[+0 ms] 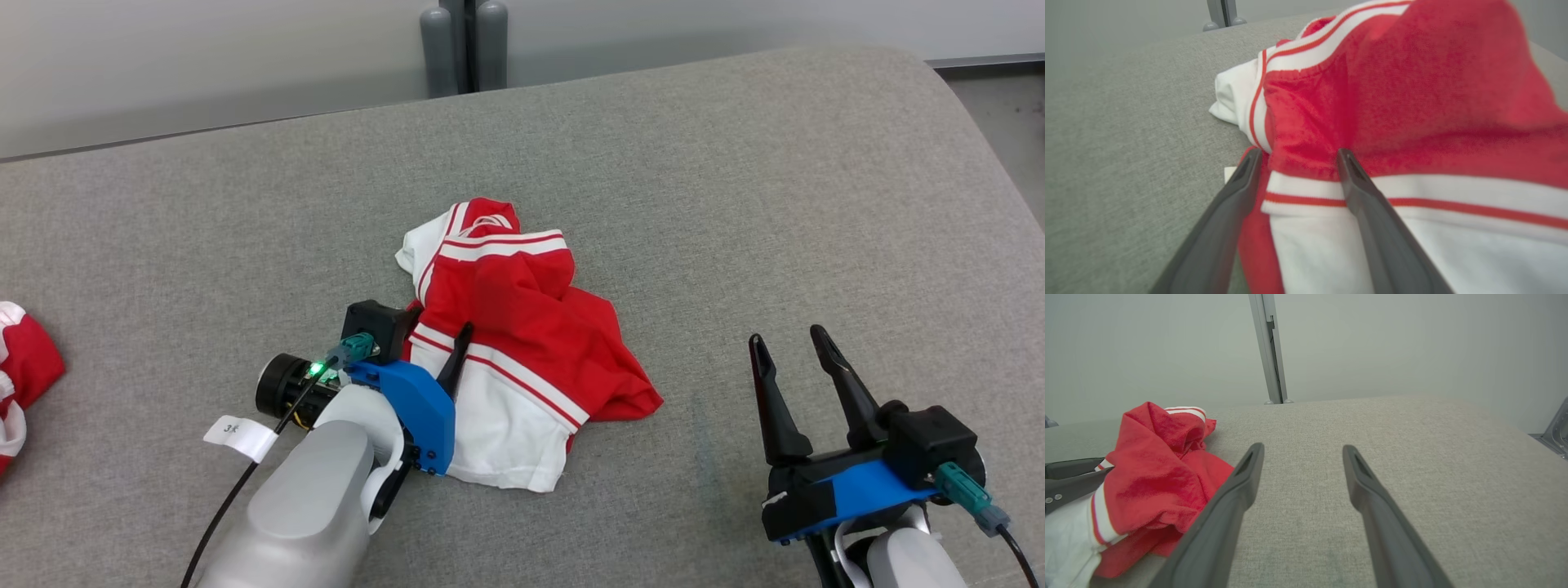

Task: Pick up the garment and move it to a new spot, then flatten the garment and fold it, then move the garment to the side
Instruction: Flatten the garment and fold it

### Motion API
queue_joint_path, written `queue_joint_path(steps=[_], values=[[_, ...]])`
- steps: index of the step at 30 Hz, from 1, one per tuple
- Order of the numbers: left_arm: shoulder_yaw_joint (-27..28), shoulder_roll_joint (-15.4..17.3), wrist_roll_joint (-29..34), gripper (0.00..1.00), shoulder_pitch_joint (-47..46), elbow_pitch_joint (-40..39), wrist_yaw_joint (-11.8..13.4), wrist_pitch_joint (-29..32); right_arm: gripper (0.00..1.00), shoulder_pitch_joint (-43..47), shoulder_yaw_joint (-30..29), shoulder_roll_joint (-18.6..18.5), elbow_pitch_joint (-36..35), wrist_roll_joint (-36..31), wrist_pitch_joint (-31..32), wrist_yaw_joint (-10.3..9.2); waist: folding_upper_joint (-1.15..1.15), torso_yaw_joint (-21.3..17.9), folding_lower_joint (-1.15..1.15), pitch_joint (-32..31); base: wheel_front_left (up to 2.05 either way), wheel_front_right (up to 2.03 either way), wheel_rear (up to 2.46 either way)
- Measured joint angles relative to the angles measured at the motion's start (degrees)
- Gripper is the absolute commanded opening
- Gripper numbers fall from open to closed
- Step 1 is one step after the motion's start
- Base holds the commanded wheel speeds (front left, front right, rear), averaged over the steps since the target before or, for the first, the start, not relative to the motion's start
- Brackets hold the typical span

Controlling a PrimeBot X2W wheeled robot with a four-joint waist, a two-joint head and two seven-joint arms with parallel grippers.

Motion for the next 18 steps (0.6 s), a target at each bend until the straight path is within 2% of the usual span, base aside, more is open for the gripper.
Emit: queue_joint_path(steps=[1, 2, 4, 10, 18], values=[[-0.8, -0.1, -0.3, 1.0, 0.0, 0.6, 0.0, 0.1, 1.0, 0.0, 0.1, 0.0, 0.2, 0.0, 0.0, 0.0, 0.0, -0.1, 0.0, -0.1, 0.0, 0.0, 0.0], [-1.9, -0.2, -1.6, 0.47, -0.1, 1.5, 0.0, -0.3, 1.0, 0.0, 0.2, 0.0, 0.4, 0.0, -0.1, 0.0, 0.0, -0.3, 0.0, -0.3, 0.0, 0.0, 0.0], [-2.4, -0.2, -2.0, 0.0, -0.3, 1.9, 0.0, -0.7, 1.0, 0.0, 0.2, 0.0, 0.5, 0.1, -0.1, 0.0, 0.0, -0.4, 0.0, -0.4, 0.0, 0.0, 0.0], [-3.8, -0.2, -4.0, 0.0, -0.9, 3.0, -0.2, -5.9, 1.0, 0.3, -0.4, 0.0, 1.1, 0.0, -0.2, 0.0, 0.0, 0.6, -0.01, -2.2, 0.0, 0.0, 0.0], [0.0, 1.2, -5.9, 0.0, 1.6, -0.6, 0.8, -9.3, 1.0, 2.4, -0.9, 0.0, 1.4, -0.1, 0.0, 0.0, 0.0, 4.8, -0.02, -6.4, 0.0, 0.0, 0.0]])
